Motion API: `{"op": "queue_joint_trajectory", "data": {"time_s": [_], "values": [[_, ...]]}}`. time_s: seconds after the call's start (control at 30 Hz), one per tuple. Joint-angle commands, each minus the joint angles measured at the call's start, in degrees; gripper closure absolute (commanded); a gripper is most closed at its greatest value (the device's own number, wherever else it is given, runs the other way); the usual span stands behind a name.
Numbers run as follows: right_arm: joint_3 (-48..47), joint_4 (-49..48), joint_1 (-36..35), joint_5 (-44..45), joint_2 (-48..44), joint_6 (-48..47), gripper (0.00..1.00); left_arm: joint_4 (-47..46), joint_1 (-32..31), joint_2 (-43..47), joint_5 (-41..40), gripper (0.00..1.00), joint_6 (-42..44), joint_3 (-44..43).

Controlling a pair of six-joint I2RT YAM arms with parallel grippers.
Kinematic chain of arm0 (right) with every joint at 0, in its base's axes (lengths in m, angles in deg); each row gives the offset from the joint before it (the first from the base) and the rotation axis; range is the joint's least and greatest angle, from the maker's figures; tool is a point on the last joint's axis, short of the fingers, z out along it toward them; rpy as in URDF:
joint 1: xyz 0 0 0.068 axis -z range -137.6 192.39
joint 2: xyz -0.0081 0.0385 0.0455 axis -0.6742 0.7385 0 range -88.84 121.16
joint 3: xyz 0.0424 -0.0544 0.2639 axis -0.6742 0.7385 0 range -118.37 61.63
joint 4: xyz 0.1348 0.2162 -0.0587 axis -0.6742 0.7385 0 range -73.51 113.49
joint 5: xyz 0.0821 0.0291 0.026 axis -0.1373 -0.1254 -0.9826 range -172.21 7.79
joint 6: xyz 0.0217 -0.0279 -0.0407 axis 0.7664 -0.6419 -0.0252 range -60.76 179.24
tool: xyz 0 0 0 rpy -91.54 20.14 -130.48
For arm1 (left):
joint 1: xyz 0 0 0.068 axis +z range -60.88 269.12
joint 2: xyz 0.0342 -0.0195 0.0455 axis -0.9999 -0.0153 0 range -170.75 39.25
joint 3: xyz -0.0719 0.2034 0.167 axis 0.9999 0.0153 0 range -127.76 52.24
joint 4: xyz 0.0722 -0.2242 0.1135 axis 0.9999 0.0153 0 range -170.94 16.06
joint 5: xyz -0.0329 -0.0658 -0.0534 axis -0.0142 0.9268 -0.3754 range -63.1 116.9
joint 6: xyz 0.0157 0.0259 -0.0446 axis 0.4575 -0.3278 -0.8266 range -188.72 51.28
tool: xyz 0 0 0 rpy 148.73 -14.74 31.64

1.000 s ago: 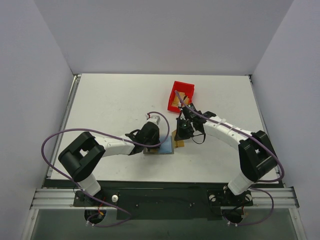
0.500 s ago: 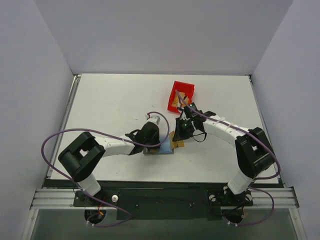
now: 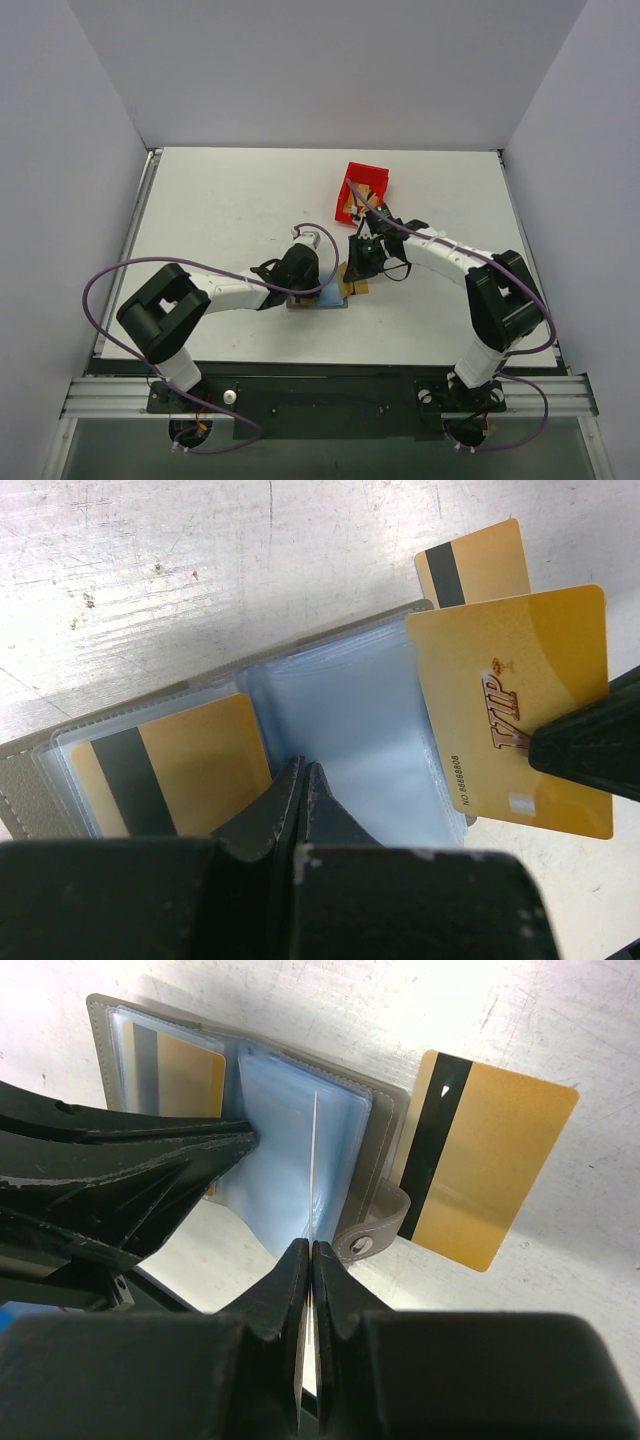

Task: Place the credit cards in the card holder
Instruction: Insert the credit card into the card holder.

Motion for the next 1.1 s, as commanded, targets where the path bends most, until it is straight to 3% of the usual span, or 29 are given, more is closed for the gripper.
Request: {"op": "queue_joint_trajectory", "data": {"time_s": [0.0,0.63,0.9,1.07], "values": [[-1.8,1.09,-0.17,-2.28,0.92,-1.33,1.0,10.1,0.42,-2.78,-1.81,1.0,0.91,1.46],[-0.92,1.09,-0.52,-6.33,0.57,-3.88,1.0,9.83,0.42,-3.57,-1.37,1.0,0.74,1.2],[-0.13,1.09,0.53,0.96,-1.02,0.16,1.0,9.74,0.42,-3.48,-1.37,1.0,0.65,1.46],[-0.48,1.09,1.32,0.88,-0.31,1.92,1.0,9.83,0.51,-3.4,-1.54,1.0,0.65,1.38]]}}
